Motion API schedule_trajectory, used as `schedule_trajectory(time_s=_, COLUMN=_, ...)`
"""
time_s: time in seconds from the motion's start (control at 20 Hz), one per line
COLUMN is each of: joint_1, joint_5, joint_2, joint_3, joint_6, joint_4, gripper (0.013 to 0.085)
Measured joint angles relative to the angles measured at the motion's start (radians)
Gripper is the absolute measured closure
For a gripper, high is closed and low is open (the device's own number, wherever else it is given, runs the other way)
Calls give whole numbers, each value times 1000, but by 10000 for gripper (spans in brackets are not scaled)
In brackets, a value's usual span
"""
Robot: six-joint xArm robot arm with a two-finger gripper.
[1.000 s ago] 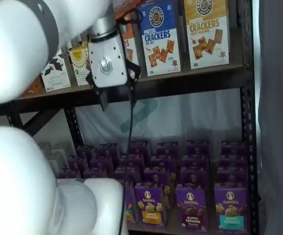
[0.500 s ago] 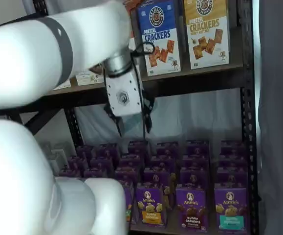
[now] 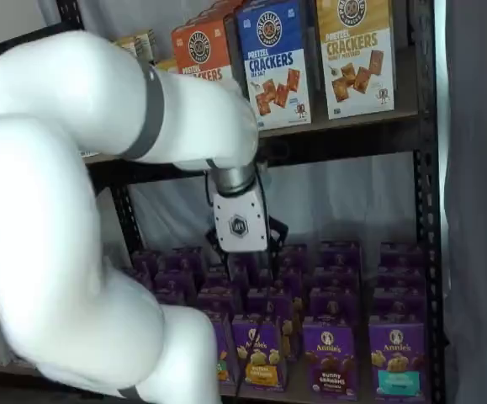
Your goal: Pick up the purple box with a brown patch in the center, on the bottom shelf, the fifth box from the left
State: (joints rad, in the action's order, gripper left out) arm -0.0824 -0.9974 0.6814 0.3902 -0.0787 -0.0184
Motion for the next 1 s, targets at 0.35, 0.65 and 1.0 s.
schedule_trajectory(time_s=0.35, joint_1=22, joint_5=288, joint_2=-223, joint_3=-40, joint_6=-15, joint_4=-40, gripper=130)
schedule_trajectory(time_s=0.65, joint_1=38, joint_5=475, joint_2=-442, joint_3=-7, joint_6=-5, joint_4=-38, gripper=130)
schedule_trajectory(time_s=1.0, joint_1=40, joint_5=627, joint_2=-628, joint_3=49, joint_6=106, joint_4=85, gripper=130)
